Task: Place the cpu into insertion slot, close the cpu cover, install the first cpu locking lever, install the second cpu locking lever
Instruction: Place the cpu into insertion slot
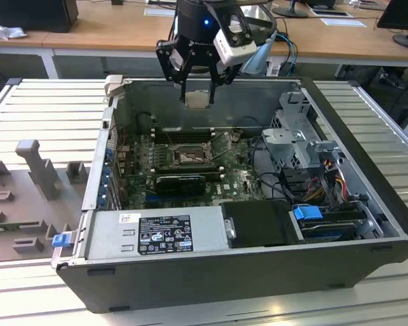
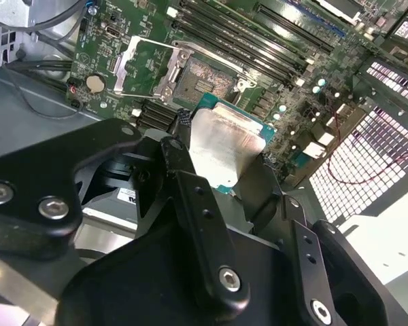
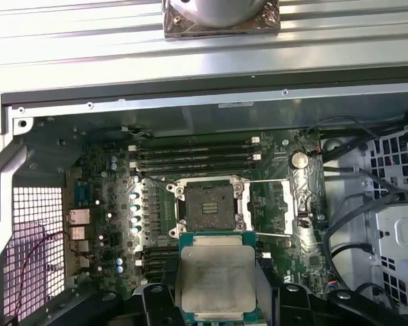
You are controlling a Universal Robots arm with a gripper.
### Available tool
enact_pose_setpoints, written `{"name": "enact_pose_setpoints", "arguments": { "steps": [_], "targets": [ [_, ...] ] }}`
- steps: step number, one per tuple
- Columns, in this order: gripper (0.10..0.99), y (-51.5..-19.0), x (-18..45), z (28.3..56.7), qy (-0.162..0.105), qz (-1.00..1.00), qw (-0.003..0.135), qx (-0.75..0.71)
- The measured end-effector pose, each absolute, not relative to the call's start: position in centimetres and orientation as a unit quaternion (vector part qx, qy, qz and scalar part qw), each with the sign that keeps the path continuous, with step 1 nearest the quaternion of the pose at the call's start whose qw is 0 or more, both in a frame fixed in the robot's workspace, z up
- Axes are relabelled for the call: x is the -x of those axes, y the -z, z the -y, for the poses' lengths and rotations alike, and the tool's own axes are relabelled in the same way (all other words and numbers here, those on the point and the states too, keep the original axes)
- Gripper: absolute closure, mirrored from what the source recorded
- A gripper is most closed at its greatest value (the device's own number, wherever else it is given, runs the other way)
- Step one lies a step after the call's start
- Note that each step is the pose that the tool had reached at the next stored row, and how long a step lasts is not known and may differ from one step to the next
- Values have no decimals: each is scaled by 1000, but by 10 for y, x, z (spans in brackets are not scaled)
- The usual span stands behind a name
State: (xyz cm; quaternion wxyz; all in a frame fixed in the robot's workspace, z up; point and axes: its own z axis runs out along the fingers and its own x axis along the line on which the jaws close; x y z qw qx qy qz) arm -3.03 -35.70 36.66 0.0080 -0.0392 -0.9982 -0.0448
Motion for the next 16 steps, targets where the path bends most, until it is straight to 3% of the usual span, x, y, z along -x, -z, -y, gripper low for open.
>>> {"name": "enact_pose_setpoints", "arguments": {
  "steps": [16],
  "targets": [
    [561, -366, 30, 357, 44, 993, 5, 110]
  ]
}}
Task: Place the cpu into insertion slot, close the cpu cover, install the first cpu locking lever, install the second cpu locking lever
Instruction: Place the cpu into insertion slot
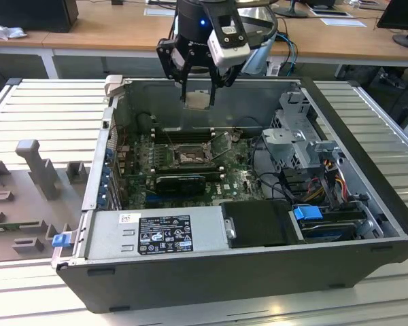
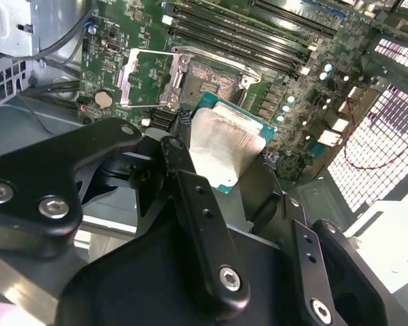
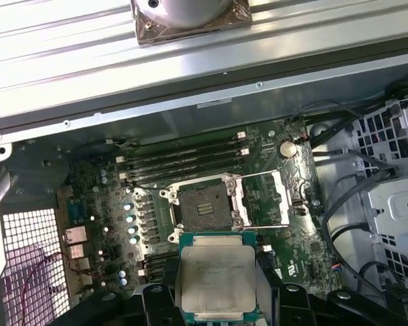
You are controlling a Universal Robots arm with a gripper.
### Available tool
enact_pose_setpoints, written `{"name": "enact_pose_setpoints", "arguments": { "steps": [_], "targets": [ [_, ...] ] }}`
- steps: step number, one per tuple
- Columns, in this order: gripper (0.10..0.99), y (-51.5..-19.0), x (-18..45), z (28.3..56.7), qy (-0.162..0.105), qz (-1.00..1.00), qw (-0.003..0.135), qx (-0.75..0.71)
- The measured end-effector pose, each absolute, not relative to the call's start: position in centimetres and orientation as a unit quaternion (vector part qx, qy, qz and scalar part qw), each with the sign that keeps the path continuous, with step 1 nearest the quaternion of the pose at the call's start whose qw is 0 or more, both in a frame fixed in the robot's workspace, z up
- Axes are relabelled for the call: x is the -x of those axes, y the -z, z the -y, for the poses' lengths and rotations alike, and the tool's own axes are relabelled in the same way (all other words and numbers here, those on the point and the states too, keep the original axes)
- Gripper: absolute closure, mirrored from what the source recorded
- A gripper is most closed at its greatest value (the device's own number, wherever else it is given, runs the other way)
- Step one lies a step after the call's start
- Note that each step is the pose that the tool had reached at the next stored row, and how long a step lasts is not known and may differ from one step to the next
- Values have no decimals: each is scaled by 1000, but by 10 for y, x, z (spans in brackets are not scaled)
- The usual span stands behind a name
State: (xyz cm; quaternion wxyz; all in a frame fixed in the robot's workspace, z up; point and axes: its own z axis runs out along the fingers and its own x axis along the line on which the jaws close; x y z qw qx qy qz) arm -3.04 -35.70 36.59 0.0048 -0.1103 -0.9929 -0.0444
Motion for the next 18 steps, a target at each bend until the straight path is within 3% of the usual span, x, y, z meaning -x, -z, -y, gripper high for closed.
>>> {"name": "enact_pose_setpoints", "arguments": {
  "steps": [18],
  "targets": [
    [561, -365, 30, 357, 42, 978, 0, 207]
  ]
}}
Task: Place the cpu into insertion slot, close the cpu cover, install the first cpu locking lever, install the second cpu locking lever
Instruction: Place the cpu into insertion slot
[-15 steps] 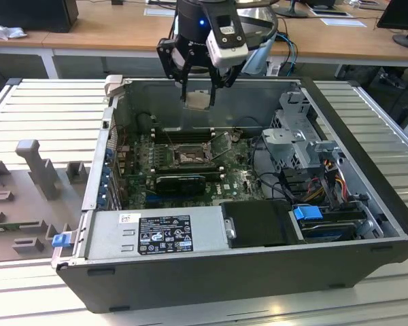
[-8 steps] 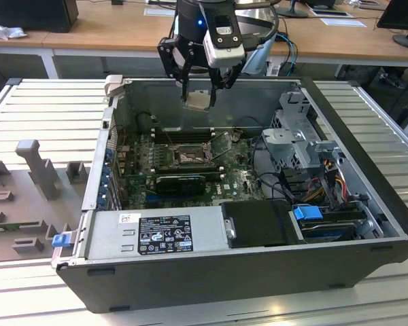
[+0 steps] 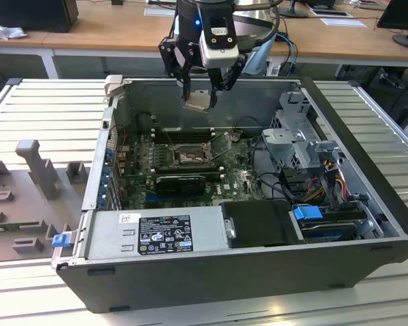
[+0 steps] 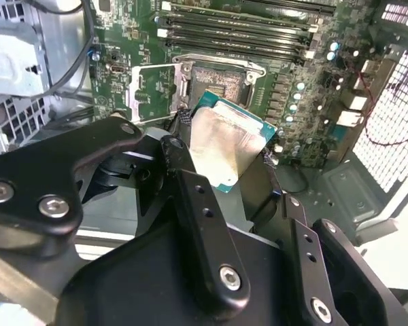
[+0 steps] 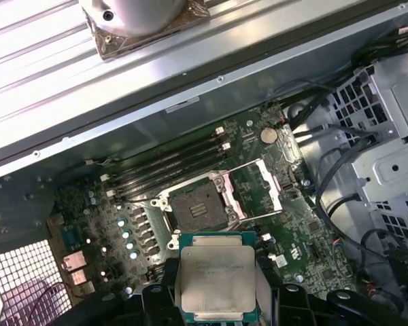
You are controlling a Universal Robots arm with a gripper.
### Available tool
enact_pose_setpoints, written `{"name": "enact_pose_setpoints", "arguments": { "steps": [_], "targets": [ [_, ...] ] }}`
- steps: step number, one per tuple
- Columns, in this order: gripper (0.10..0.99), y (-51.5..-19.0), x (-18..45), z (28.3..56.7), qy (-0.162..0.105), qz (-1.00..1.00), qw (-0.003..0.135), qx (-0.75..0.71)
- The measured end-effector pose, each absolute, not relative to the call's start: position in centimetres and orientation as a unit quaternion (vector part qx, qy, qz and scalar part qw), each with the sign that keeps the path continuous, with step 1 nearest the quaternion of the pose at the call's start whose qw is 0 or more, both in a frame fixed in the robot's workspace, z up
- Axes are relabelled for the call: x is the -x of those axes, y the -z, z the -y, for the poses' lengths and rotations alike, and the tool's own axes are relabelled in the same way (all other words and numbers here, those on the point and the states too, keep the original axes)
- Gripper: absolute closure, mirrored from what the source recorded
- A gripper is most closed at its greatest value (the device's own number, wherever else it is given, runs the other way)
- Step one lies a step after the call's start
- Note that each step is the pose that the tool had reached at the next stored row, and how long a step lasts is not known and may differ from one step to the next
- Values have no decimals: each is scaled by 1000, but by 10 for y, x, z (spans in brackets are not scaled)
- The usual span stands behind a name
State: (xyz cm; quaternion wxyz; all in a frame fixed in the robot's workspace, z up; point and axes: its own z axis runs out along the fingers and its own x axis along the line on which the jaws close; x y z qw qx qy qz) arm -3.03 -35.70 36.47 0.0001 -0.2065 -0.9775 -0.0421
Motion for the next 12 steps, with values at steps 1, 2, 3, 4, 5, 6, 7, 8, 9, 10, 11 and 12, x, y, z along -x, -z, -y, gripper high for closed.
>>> {"name": "enact_pose_setpoints", "arguments": {
  "steps": [1, 2, 3, 4, 5, 6, 7, 8, 9, 10, 11, 12],
  "targets": [
    [561, -365, 30, 357, 42, 976, 0, 213],
    [561, -365, 30, 357, 42, 975, 0, 218],
    [561, -364, 30, 357, 42, 974, -1, 223],
    [561, -364, 30, 357, 42, 973, -1, 228],
    [561, -364, 30, 357, 42, 970, -1, 237],
    [561, -364, 30, 357, 42, 969, -2, 245],
    [561, -364, 30, 357, 42, 966, -2, 254],
    [561, -363, 30, 357, 41, 964, -2, 262],
    [561, -363, 30, 357, 41, 963, -3, 267],
    [561, -363, 30, 357, 41, 959, -3, 282],
    [561, -362, 30, 357, 41, 954, -4, 296],
    [561, -362, 30, 357, 41, 952, -4, 303]
  ]
}}
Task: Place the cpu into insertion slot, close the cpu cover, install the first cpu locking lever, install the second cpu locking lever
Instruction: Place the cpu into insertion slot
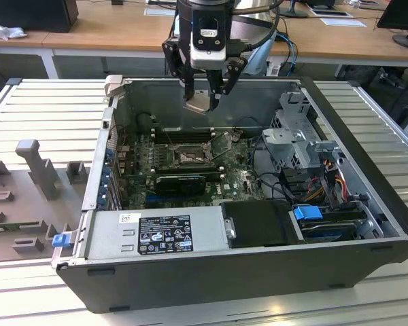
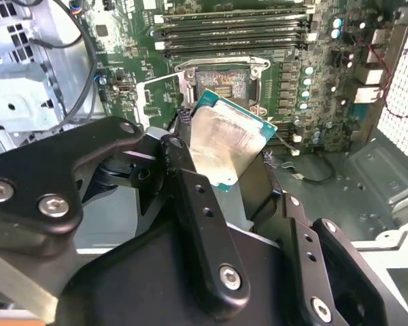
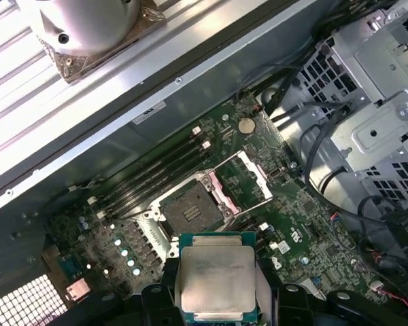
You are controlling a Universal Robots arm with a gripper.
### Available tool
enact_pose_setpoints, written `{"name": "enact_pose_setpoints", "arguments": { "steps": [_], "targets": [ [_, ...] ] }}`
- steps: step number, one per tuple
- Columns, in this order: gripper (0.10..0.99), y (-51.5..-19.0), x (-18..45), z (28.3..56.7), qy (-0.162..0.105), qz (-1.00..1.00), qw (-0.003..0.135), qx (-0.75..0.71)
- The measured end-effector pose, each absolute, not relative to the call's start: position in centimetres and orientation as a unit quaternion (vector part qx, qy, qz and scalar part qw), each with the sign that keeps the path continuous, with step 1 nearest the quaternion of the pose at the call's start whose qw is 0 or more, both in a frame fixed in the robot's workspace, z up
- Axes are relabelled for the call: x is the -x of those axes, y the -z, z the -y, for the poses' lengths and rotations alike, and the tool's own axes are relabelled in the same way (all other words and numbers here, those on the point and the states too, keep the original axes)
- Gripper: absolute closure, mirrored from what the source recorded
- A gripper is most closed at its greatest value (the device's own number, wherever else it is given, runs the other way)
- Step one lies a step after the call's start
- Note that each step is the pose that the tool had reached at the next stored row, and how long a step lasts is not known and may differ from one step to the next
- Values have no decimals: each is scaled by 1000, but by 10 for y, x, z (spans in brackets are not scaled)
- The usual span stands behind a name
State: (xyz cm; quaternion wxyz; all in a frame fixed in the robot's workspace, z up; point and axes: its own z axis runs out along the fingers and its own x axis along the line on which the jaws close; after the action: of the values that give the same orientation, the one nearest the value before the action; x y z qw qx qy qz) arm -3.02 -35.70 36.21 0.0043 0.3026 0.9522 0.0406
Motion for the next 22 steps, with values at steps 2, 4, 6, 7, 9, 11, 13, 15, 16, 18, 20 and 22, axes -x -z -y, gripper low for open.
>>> {"name": "enact_pose_setpoints", "arguments": {
  "steps": [2, 4, 6, 7, 9, 11, 13, 15, 16, 18, 20, 22],
  "targets": [
    [561, -361, 30, 357, -41, -950, 5, -311],
    [561, -360, 30, 357, -41, -949, 5, -313],
    [561, -358, 30, 357, -41, -949, 5, -313],
    [561, -357, 30, 357, -40, -949, 5, -313],
    [561, -357, 30, 357, -40, -948, 5, -315],
    [561, -356, 30, 357, -40, -946, 5, -321],
    [561, -356, 30, 357, -40, -943, 6, -331],
    [561, -356, 30, 357, -40, -939, 6, -341],
    [561, -356, 30, 357, -40, -935, 7, -352],
    [561, -355, 30, 357, -39, -929, 7, -367],
    [561, -355, 30, 357, -39, -925, 8, -377],
    [561, -355, 30, 357, -39, -921, 8, -388]
  ]
}}
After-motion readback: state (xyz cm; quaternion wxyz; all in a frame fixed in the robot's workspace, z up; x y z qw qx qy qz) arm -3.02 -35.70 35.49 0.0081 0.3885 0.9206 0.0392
